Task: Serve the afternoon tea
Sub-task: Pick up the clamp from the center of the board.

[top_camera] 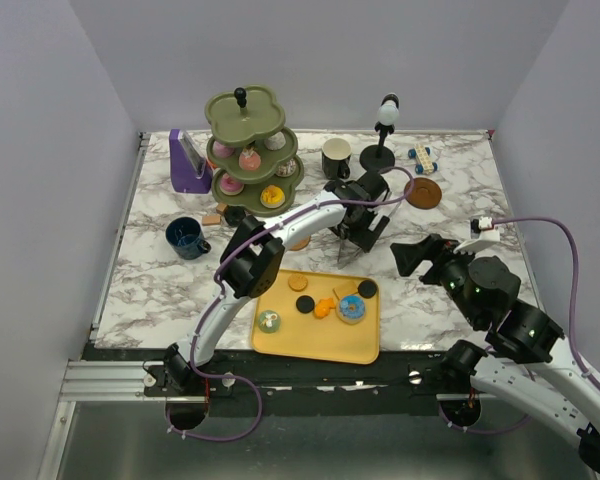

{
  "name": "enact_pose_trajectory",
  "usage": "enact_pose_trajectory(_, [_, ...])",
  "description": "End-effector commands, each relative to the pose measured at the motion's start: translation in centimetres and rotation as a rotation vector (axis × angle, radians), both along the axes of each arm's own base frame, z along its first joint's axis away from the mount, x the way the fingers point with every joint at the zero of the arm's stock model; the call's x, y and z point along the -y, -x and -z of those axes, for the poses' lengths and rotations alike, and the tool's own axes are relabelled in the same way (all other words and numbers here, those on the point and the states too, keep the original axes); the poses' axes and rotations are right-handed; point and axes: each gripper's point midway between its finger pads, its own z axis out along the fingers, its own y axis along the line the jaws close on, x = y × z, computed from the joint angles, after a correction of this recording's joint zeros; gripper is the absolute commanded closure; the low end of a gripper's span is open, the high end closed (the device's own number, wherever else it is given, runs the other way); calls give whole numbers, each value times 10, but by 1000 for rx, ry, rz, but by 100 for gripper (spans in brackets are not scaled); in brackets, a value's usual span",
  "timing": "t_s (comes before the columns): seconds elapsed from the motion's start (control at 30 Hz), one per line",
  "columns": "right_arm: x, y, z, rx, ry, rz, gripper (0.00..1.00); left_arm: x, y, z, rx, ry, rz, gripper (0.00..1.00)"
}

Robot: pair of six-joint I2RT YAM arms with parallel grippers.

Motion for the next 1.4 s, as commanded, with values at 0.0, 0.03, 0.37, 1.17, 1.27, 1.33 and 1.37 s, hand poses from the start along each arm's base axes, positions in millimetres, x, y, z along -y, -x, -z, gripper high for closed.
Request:
enact_pose_trajectory(0.0, [-1,2,1,11,-9,-15,0,-5,12,1,-22,-26,-3,2])
enact_pose_trajectory(0.03, [-1,3,1,12,-11,-17,0,-4,13,1,-23,-26,-3,3])
enact_pose_trajectory(0.37, [3,5,3,13,-13,-8,0,3,25,4,-45,-35,20,8])
enact_pose_trajectory(1.17, [5,4,14,-8,3,10,0,-10,30,43,-38,-55,-108,19])
enact_pose_trajectory(1.27, [6,4,15,-10,7,11,0,-11,29,45,-22,-59,-129,20])
enact_pose_trajectory(1.33, [6,3,16,-11,8,13,0,-14,28,46,-8,-67,-142,20])
enact_pose_trajectory(1.37, [5,3,16,-11,9,13,0,-15,28,48,-2,-71,-150,20])
